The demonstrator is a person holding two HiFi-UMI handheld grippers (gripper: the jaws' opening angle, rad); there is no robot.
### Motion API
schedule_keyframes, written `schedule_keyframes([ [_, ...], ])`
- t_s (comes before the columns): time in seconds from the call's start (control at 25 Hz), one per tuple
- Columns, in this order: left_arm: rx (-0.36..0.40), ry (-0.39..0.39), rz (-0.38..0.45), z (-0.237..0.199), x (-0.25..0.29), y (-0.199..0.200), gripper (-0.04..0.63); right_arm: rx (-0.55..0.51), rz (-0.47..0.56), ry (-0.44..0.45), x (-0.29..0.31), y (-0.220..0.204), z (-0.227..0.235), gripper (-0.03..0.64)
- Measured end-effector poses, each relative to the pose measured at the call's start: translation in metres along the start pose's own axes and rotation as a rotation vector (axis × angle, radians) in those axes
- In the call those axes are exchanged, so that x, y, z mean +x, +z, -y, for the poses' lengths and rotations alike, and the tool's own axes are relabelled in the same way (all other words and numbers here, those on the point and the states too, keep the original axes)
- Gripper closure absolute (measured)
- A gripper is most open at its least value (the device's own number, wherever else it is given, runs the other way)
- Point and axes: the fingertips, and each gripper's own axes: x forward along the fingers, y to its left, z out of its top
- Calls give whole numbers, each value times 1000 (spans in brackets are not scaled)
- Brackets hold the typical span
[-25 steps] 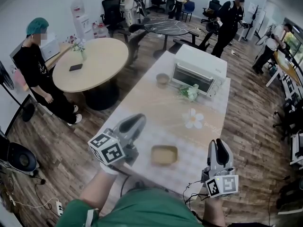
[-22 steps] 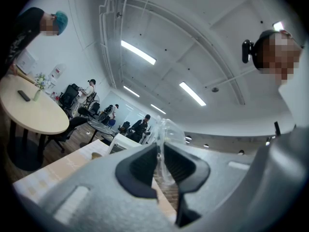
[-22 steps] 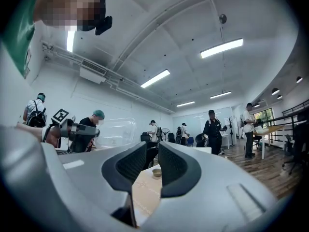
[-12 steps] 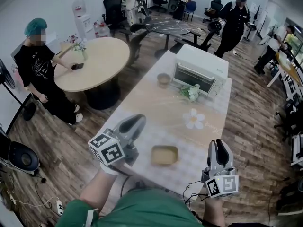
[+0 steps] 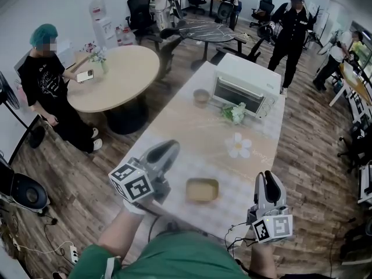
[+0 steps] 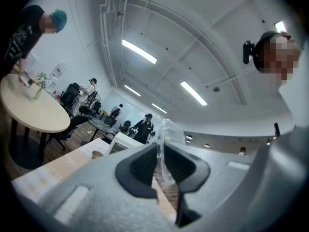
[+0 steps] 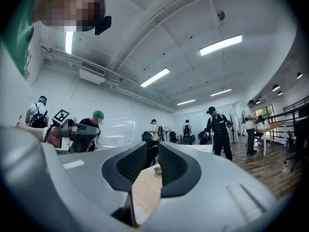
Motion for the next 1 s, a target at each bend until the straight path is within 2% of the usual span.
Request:
schedule_keyframes([
  [0.6, 5, -5, -8, 4, 5, -5, 554, 5, -5, 15, -1, -4, 5, 543],
  [1.0, 14, 24, -3, 13, 10, -10, 554, 14, -14, 42, -3, -7, 18, 543],
])
